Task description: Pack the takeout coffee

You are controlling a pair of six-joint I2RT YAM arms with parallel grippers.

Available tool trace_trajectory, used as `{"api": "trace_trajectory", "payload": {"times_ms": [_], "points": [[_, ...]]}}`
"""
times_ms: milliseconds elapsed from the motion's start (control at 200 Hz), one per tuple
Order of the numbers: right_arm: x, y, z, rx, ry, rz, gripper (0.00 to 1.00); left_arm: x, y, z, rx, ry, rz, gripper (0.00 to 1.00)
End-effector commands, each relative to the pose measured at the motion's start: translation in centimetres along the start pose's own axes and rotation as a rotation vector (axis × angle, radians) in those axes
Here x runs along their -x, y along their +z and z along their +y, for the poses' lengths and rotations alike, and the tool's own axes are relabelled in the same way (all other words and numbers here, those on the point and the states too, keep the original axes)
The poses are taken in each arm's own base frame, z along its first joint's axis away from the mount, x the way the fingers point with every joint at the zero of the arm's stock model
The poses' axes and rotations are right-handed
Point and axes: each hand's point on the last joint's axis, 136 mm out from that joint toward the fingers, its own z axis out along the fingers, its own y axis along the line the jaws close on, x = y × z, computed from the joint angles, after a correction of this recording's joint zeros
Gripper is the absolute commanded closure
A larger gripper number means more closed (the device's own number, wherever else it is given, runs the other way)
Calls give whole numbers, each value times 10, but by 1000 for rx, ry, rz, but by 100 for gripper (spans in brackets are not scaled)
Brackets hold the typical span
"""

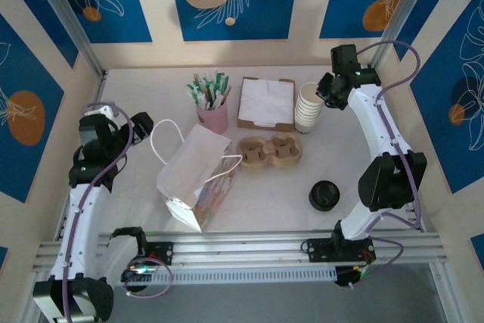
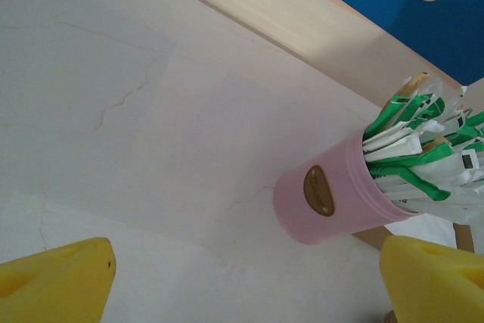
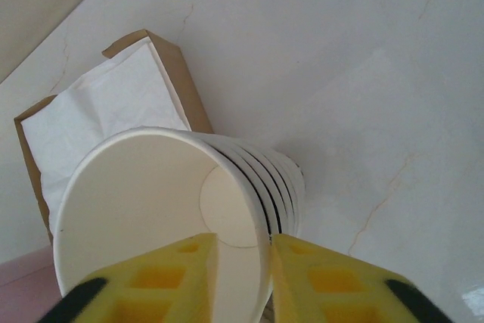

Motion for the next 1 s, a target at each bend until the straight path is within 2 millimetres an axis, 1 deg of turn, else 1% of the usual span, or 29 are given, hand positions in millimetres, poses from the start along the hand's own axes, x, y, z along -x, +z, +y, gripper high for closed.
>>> {"api": "trace_trajectory", "payload": {"times_ms": [0, 280, 595, 615, 660, 690, 740, 795, 825, 995], "points": [[-3, 5, 2, -3, -18, 5, 76, 3, -4, 4, 16, 14, -20, 10], [-3, 6, 1, -13, -34, 3, 76, 3, -4, 4, 15, 15, -20, 10], [-9, 12, -1, -19, -44, 24, 77, 3, -4, 5, 18, 14, -23, 10], [-9, 11, -1, -18, -44, 23, 78, 3, -4, 5, 17, 14, -24, 10], [-8, 11, -1, -17, -44, 20, 84, 3, -4, 5, 18, 12, -24, 10], [-9, 10, -1, -16, -44, 22, 86, 3, -4, 4, 16, 14, -25, 10], [-8, 8, -1, -13, -41, 16, 89, 3, -4, 5, 16, 14, -24, 10], [-6, 4, 0, -7, -42, 4, 91, 3, -4, 6, 20, 12, -25, 10], [-4, 1, 1, -4, -40, -4, 94, 3, -4, 6, 20, 12, -25, 10], [6, -22, 5, 26, -42, -62, 94, 2, -3, 5, 16, 11, -22, 10]]}}
